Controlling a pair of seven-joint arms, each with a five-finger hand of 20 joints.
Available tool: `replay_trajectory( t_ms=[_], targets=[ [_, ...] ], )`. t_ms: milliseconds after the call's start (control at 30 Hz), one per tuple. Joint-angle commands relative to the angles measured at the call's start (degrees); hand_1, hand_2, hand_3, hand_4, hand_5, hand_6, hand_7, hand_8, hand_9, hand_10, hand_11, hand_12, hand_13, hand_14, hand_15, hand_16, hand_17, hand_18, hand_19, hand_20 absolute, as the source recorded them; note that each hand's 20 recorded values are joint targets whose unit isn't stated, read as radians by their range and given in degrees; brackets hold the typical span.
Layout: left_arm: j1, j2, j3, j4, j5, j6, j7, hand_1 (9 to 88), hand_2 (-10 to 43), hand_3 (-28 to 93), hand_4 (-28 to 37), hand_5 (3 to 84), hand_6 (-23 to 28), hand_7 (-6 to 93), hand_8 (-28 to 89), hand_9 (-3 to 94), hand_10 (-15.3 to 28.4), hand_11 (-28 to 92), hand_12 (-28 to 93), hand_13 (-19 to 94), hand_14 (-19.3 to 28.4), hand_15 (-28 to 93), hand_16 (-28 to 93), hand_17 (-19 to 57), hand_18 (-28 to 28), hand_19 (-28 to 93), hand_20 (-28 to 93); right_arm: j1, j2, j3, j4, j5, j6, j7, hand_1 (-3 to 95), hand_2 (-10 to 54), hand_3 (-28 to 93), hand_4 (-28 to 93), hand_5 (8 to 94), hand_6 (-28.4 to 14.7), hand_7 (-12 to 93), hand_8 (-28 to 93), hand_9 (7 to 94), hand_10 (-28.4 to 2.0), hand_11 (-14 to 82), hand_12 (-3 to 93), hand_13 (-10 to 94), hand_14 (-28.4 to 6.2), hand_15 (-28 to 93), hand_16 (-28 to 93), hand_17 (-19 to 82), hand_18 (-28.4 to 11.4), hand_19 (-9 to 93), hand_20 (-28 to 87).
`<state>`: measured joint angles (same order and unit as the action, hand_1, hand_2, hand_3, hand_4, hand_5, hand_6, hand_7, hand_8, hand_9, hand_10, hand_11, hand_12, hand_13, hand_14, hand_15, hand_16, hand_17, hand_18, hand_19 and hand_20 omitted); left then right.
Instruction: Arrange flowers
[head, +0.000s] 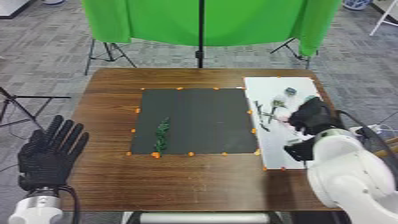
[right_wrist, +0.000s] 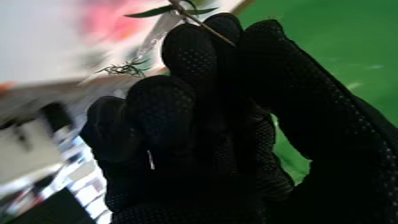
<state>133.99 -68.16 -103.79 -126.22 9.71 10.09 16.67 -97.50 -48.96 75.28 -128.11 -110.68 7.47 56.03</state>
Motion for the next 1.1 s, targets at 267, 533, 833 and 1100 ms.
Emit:
replay_trajectory(
  t_ms=[267, 533, 833, 1100],
  targets=[
    [-1.74, 2.14, 2.93, 0.55, -0.2, 1.46, -2.25, 27.5, 19.6, 76, -28.3, 44.5, 7.9, 9.0, -7, 35.0, 13.5, 14, 12, 28, 13.7, 26, -3, -3.8, 13.8, 28, 16, 15.39, -21.39, -23.73, 12.57, -5.11, -0.37, 1.06, 49.0, -9.5, 73, -8, 71.9, -4.2, 47, 17, 75.4, -16.2, 36.0, 50.4, 69, -15.1, 77, 31, 47, -23.5, 93, 56],
    [-4.35, 3.85, 4.16, 1.38, -0.34, 2.22, -3.29, 27.6, 19.6, 75, -28.3, 44.5, 7.9, 8.9, -7, 35.0, 13.4, 14, 12, 28, 13.7, 26, -3, -3.8, 13.8, 28, 16, 17.93, -27.31, -27.43, 18.93, -4.43, 3.01, 2.47, 49.9, -9.5, 73, -10, 72.1, -4.3, 46, 16, 76.1, -16.3, 37.4, 48.1, 70, -15.1, 77, 31, 49, -23.9, 93, 57],
    [-6.88, 5.17, 5.21, 2.68, -0.57, 2.35, -5.19, 27.6, 19.6, 75, -28.3, 44.5, 7.9, 9.0, -7, 35.1, 13.5, 14, 12, 28, 13.7, 26, -3, -3.8, 13.9, 28, 16, 15.58, -29.71, -30.02, 21.8, -8.46, 6.28, 4.37, 50.6, -9.5, 72, -12, 72.0, -4.2, 45, 16, 76.2, -16.4, 38.2, 46.9, 71, -15.0, 77, 31, 50, -23.9, 93, 57],
    [-7.48, 5.41, 5.66, 3.22, -0.79, 1.73, -5.94, 27.6, 19.6, 75, -28.3, 44.6, 7.9, 9.1, -7, 35.1, 13.4, 14, 12, 28, 13.7, 26, -3, -3.8, 13.8, 28, 16, 14.5, -29.88, -32.02, 22.6, -10.85, 8.72, 3.95, 51.2, -9.5, 73, -13, 71.3, -4.2, 46, 16, 76.0, -16.4, 37.2, 45.7, 71, -15.2, 77, 32, 49, -24.3, 93, 57]
  ],
)
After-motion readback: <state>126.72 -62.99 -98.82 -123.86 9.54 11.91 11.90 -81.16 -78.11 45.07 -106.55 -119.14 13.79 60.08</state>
